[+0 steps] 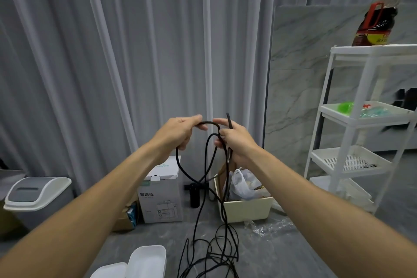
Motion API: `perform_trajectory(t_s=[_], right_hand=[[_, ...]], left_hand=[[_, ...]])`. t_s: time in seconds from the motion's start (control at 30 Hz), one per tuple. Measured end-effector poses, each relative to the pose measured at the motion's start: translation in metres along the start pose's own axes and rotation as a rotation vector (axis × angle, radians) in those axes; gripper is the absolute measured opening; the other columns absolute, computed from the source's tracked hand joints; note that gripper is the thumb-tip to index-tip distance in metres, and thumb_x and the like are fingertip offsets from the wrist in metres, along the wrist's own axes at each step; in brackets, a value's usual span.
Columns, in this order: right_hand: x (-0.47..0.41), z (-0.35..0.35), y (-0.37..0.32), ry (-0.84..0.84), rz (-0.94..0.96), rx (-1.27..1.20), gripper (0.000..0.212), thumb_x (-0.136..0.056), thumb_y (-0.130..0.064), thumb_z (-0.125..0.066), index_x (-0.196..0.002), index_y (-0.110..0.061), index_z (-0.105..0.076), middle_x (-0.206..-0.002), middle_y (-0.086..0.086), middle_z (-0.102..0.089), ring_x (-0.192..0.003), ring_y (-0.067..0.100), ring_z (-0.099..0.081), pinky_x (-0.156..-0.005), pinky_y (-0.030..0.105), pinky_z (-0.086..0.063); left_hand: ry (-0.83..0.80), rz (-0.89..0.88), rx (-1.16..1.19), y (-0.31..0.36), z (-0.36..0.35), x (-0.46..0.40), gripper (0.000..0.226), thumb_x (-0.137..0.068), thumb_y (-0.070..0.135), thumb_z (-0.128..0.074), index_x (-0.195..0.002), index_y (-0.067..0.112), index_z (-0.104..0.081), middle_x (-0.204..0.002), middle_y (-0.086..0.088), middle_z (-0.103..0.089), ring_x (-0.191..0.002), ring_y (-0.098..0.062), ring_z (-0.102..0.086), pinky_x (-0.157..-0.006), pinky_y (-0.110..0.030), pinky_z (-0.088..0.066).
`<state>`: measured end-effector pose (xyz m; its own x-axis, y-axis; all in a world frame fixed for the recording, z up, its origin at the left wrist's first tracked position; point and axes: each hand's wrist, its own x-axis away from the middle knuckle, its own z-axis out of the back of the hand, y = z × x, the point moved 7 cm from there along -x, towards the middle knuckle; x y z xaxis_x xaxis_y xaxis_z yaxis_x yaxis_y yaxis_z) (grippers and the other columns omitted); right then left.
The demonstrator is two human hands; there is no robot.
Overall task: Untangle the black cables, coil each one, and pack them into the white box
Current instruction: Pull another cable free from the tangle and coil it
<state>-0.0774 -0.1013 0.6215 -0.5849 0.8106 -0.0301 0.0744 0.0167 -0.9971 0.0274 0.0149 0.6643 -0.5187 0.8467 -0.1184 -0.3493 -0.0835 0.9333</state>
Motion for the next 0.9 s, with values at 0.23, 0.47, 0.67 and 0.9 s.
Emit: perform_trajectory(t_s=[0.23, 0.47, 0.67, 0.9], right_hand=[[0.005, -0.006, 0.002, -0.069, -0.036, -0.142, 0.037, -0.096, 0.011, -0.036, -0.114, -0.003, -0.065, -0.098, 0.012, -0.064, -0.089, 0.024, -0.067, -0.096, 0.035, -0.055], [0.005, -0.017, -0.001, -0.179, 0.006, -0.016, 0.035, -0.094, 0.007, -0.041, -0.112, -0.004, -0.069, -0.106, 0.013, -0.073, -0.093, 0.021, -0.071, -0.09, 0.031, -0.056], [0.008, -0.023, -0.011, -0.227, 0.08, -0.032, 0.032, -0.093, 0.011, -0.04, -0.097, 0.001, -0.07, -0.099, 0.015, -0.072, -0.095, 0.023, -0.069, -0.089, 0.028, -0.055], [0.0, -0.011, -0.025, -0.1, 0.063, -0.226, 0.03, -0.095, 0.016, -0.038, -0.102, 0.004, -0.065, -0.092, 0.014, -0.061, -0.085, 0.023, -0.062, -0.09, 0.03, -0.055]], left_hand=[[-0.151, 0.227, 0.173, -0.025, -0.024, 0.013, 0.026, -0.104, 0.021, -0.036, -0.106, 0.014, -0.061, -0.072, -0.005, -0.07, -0.051, -0.015, -0.058, -0.045, -0.02, -0.043], [-0.167, 0.213, 0.241, -0.029, -0.036, 0.002, 0.024, -0.103, 0.017, -0.045, -0.121, 0.017, -0.061, -0.111, -0.009, -0.067, -0.088, -0.024, -0.067, -0.072, -0.031, -0.06], [0.004, 0.161, 0.378, -0.03, -0.03, -0.008, 0.019, -0.099, 0.009, -0.053, -0.111, 0.006, -0.068, -0.103, -0.011, -0.07, -0.094, -0.019, -0.065, -0.089, -0.032, -0.054], [0.149, 0.179, 0.401, -0.05, -0.009, -0.007, 0.031, -0.098, -0.008, -0.039, -0.124, 0.006, -0.051, -0.104, -0.008, -0.057, -0.071, -0.02, -0.066, -0.068, -0.028, -0.054]])
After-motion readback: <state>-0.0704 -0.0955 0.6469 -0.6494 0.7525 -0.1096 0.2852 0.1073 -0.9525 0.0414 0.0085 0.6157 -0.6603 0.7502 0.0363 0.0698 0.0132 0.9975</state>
